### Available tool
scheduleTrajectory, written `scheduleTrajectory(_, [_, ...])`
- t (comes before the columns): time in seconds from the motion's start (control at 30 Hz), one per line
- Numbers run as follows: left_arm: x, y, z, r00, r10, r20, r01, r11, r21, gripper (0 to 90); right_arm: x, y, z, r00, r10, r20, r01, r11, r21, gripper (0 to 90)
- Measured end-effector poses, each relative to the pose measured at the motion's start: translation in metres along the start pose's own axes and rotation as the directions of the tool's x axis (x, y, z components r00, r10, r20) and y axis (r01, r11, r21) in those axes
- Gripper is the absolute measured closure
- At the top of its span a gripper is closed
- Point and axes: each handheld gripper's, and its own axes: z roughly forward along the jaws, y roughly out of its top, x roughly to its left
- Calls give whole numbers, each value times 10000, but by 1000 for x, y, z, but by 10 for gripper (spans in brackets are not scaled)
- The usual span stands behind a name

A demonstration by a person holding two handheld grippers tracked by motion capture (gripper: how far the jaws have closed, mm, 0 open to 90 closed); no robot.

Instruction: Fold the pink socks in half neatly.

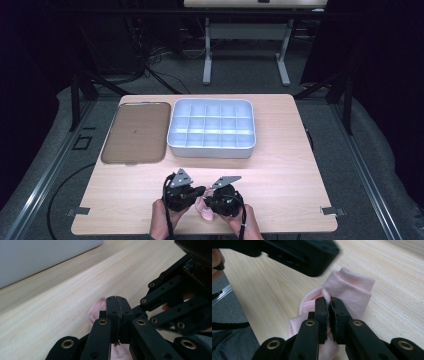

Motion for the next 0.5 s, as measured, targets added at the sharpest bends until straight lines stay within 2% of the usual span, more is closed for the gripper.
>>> scheduleTrajectory(0.03, [0,3,7,9995,280,-154,-274,9990,358,893,0,0,0,10000,13,24,-13,10000,28,843])
scheduleTrajectory(0.1, [2,5,19,9986,387,-353,-352,9950,940,896,0,0,0,10000,-16,-26,16,10000,-8,842])
scheduleTrajectory(0.17, [6,2,31,9981,450,-419,-378,9866,1584,898,0,-1,-1,9999,-133,-41,133,9999,-67,829])
scheduleTrajectory(0.23, [10,-1,32,9993,240,-287,-197,9896,1424,900,1,-3,-3,9999,-111,-58,110,9998,-138,766])
scheduleTrajectory(0.27, [9,-2,32,9991,234,-362,-181,9900,1402,900,1,-4,-4,9999,-81,-76,80,9998,-187,744])
scheduleTrajectory(0.33, [6,-3,33,9973,447,-576,-364,9897,1386,900,4,-6,-9,9997,-257,57,258,9996,-114,740])
scheduleTrajectory(0.47, [10,-4,32,9991,80,-414,-25,9913,1314,900,18,-12,-13,9977,-642,218,646,9978,-164,752])
scheduleTrajectory(0.5, [10,-5,31,9993,4,-383,44,9918,1274,900,21,-12,-18,9942,-946,511,923,9946,467,758])
